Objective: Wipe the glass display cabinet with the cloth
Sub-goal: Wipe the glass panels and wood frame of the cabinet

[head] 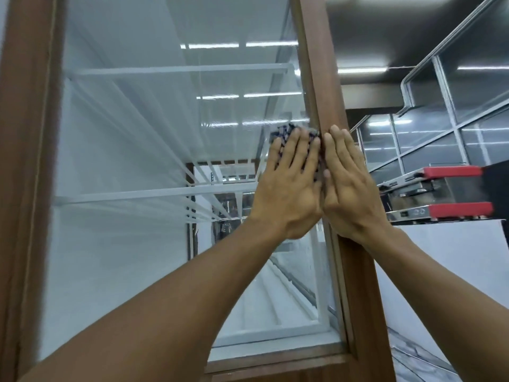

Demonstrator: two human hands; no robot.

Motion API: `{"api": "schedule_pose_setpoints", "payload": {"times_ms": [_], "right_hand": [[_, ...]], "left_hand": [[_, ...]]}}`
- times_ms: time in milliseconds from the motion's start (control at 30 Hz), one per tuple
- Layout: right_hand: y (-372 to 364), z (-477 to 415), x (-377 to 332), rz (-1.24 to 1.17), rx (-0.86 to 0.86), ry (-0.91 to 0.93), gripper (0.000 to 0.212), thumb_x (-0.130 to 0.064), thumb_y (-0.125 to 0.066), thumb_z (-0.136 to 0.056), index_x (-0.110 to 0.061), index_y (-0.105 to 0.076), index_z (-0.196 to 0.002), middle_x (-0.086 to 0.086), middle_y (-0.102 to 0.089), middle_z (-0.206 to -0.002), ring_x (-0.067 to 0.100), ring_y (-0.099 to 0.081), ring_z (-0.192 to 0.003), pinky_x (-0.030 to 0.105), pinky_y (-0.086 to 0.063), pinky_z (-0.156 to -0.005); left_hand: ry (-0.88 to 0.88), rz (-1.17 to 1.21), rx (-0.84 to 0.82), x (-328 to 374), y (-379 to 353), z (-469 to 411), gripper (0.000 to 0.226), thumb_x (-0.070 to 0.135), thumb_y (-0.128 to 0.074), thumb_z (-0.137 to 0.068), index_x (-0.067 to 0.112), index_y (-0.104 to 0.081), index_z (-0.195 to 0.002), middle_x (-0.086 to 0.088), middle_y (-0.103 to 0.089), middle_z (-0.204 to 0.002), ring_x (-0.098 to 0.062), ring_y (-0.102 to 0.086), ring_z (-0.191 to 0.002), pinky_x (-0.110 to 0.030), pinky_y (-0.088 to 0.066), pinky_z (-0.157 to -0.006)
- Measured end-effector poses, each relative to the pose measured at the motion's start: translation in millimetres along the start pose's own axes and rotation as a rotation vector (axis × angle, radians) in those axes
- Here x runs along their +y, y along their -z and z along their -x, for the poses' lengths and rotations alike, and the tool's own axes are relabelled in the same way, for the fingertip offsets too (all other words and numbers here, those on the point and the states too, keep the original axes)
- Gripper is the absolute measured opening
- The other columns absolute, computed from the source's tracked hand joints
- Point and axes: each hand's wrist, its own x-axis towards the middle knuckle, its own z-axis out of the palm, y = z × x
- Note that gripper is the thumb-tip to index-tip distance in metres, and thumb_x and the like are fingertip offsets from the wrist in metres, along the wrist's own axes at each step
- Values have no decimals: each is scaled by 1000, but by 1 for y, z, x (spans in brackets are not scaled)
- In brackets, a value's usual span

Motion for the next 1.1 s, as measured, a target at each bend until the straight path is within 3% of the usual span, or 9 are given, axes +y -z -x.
{"api": "schedule_pose_setpoints", "payload": {"times_ms": [100, 233, 467, 600, 733, 833, 967, 1100], "right_hand": [[-2, 6, -4, 161, -30, 9, 62, -26, -23, -106, -5, -8, -162, 12, -2, -171, 22, 4, -159, 47, -2, -129], [-17, 8, -39, 322, -115, 99, 69, -36, -13, -102, 0, -11, -160, 18, -1, -169, 29, 3, -158, 54, -4, -128], [-55, -3, -94, 170, -146, 76, 73, -42, -11, -99, -5, -4, -162, 14, 6, -170, 25, 10, -158, 46, 9, -127], [-76, -9, -129, 122, -122, 123, 69, -37, -16, -101, -4, -7, -161, 15, -2, -170, 26, 4, -158, 52, 1, -128], [-94, -15, -171, 109, -113, 157, 69, -46, 2, -103, -8, -7, -160, 15, -7, -169, 29, -2, -158, 62, -2, -125], [-113, -22, -202, 170, -152, 191, 68, -45, -6, -103, -12, -11, -162, 13, -4, -170, 31, 0, -158, 74, -2, -119], [-137, -24, -244, 199, -201, 251, 67, -44, -19, -105, -14, -7, -163, 13, 4, -171, 28, 8, -158, 75, -1, -116], [-145, -20, -261, 199, -208, 209, 68, -42, -14, -104, -8, -4, -162, 14, 6, -170, 29, 10, -157, 74, 2, -117]], "left_hand": [[-122, -8, -7, -15, -4, 36, 65, 42, -15, -108, 14, 5, -164, -8, 15, -171, -20, 20, -157, -46, 8, -128], [-23, -3, 43, -44, 1, 51, 66, 42, -12, -105, 15, -1, -165, -7, 8, -172, -20, 13, -159, -47, 1, -129], [51, 28, 86, -87, 13, 76, 65, 40, -13, -105, 14, -4, -164, -8, 3, -173, -19, 9, -159, -46, -1, -130], [88, 21, 94, -122, 22, 98, 65, 39, -18, -106, 15, -4, -164, -7, 2, -173, -17, 9, -159, -45, -1, -130], [133, 0, 94, -160, 33, 125, 66, 38, -21, -106, 14, -5, -165, -8, 3, -173, -18, 9, -159, -45, -1, -130], [194, -21, 112, -194, 39, 146, 66, 39, -22, -107, 13, -5, -165, -8, 4, -173, -18, 10, -159, -44, 1, -130], [279, -77, 112, -236, 50, 171, 67, 42, -21, -107, 13, -3, -164, -8, 5, -173, -19, 10, -159, -42, 5, -130], [339, -89, 129, -251, 54, 190, 68, 38, -23, -106, 11, -1, -164, -9, 4, -173, -19, 9, -159, -40, 5, -130]]}}
